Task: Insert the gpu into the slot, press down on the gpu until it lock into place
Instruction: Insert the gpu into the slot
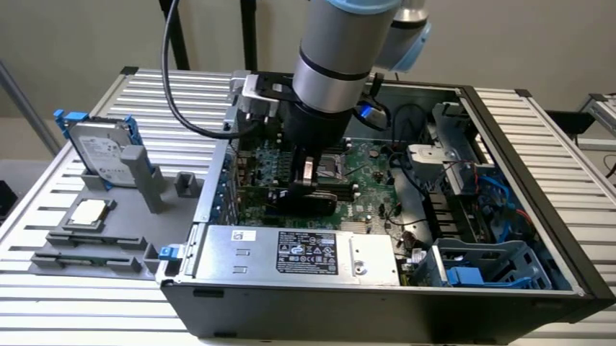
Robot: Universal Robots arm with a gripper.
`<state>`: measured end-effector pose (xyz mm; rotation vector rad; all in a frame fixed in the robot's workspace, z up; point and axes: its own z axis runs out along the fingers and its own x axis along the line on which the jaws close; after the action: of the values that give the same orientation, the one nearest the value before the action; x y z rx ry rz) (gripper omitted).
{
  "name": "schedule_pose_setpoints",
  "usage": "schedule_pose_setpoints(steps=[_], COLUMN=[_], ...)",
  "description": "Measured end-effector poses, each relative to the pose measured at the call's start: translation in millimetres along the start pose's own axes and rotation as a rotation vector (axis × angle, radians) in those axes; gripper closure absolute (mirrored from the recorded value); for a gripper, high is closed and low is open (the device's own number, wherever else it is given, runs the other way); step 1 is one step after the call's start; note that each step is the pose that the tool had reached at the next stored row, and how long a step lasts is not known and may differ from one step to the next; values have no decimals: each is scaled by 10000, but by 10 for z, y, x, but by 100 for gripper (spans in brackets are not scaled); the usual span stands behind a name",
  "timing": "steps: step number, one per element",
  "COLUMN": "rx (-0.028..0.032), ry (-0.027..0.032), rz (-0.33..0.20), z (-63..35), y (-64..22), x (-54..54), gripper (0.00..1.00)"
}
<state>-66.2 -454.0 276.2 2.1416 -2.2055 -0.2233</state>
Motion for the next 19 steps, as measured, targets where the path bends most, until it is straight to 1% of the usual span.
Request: schedule_pose_setpoints(steps=[3, 5, 7, 8, 9, 10, 12, 13, 14, 15, 16, 18, 19], rx=[1, 2, 15, 20, 21, 21, 20, 10, -12, -46, -93, -243, -344], ry=[0, 4, 2, 3, 4, 5, 7, 8, 9, 11, 16, 34, 52], rz=[-1, -1, -3, -4, -6, -11, -25, -31, -37, -44, -50, -59, -60], z=[-125, -159, -161, -158, -152, -147, -138, -135, -133, -130, -129, -127, -125], y=[22, 56, 114, 157, 200, 238, 294, 315, 331, 346, 358, 375, 385], x=[-8, -9, -7, -6, -3, -2, 0, 1, 1, 1, 2, 3, 3], gripper=[65, 65, 65, 67, 74, 74, 86, 86, 89, 89, 89, 89, 89])
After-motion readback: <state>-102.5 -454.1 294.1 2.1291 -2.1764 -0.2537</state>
